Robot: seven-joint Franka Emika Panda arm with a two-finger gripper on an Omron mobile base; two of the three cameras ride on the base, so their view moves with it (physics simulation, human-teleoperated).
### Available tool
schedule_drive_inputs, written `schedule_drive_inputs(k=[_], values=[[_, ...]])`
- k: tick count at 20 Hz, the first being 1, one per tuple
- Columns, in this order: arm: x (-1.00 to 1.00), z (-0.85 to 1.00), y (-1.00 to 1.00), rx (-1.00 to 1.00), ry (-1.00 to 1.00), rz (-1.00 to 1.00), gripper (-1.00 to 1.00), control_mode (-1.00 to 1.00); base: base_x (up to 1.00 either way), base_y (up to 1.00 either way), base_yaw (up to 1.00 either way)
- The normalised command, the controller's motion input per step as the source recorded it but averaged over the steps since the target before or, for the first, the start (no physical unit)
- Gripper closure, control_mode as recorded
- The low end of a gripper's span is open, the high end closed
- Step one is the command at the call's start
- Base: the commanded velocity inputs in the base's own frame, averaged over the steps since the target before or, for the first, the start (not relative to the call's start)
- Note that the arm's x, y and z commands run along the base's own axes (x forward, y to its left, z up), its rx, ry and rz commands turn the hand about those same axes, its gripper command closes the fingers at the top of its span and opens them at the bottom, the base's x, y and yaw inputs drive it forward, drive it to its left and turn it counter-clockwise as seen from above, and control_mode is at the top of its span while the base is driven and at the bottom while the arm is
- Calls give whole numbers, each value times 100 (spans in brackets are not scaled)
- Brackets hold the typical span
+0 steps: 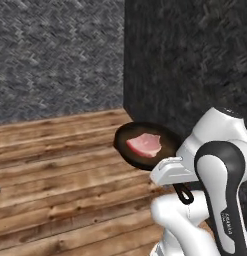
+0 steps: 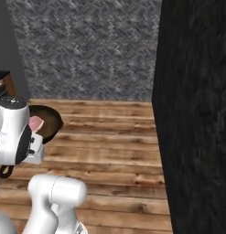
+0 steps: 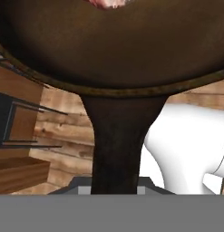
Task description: Pick up the pan with the steak in it and place it on the dining table. Then place the steak on the plate.
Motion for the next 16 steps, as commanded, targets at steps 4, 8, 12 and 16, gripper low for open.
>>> schedule_drive_inputs(k=[4,8,12,16], values=[[0,0,0,0,0,0,100,100,100,-13,0],[0,0,0,0,0,0,100,100,100,-24,0],[0,0,0,0,0,0,100,100,100,-30,1],[0,0,0,0,0,0,100,100,98,-37,6]])
